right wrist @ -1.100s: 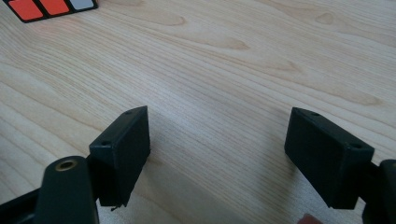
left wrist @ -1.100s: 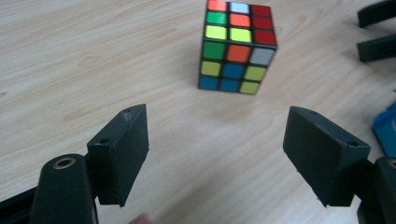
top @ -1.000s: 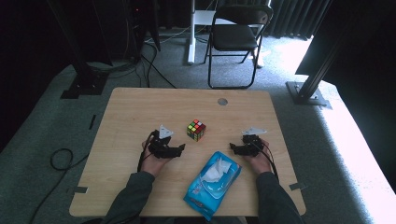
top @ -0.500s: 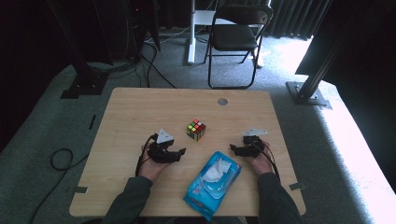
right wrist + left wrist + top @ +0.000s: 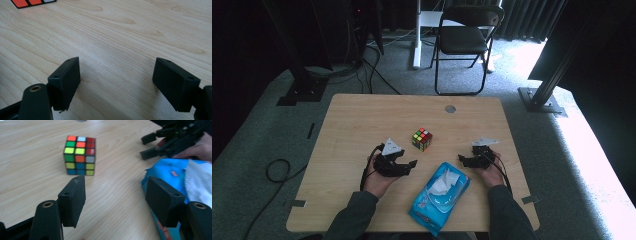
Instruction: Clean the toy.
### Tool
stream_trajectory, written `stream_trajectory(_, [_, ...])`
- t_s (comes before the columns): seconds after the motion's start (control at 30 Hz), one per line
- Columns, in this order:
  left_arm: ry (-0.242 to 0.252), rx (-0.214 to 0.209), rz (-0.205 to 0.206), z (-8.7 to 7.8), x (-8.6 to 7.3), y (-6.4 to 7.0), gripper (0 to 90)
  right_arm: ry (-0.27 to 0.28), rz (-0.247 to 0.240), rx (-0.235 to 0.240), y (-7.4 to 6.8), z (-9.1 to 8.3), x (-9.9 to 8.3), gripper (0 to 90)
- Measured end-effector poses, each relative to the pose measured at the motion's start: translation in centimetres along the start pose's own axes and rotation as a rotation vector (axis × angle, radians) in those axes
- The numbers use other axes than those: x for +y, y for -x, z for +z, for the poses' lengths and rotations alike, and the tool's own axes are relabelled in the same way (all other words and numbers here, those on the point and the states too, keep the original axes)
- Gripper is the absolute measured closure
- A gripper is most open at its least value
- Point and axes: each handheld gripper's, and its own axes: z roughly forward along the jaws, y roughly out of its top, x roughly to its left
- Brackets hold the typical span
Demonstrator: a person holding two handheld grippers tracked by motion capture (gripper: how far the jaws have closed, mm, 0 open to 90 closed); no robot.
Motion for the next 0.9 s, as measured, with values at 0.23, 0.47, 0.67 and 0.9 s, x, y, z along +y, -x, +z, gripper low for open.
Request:
stream_trajectory(0.23, [-0.009,-0.040,0.041,0.3,0.3,1.6,33.3,0.000,0.000,0.000,0.0,0.0,0.0,21.8])
stream_trajectory(0.47, [-0.019,-0.078,0.080,0.7,0.5,3.3,33.4,0.000,0.000,0.000,0.0,0.0,0.0,21.8])
stream_trajectory(0.67, [-0.029,-0.104,0.096,0.9,0.6,4.0,33.9,0.000,0.000,0.001,0.0,0.0,0.0,21.8])
stream_trajectory(0.9, [-0.046,-0.144,0.108,1.2,0.6,5.1,39.2,0.000,0.000,0.000,0.0,0.0,0.0,21.8])
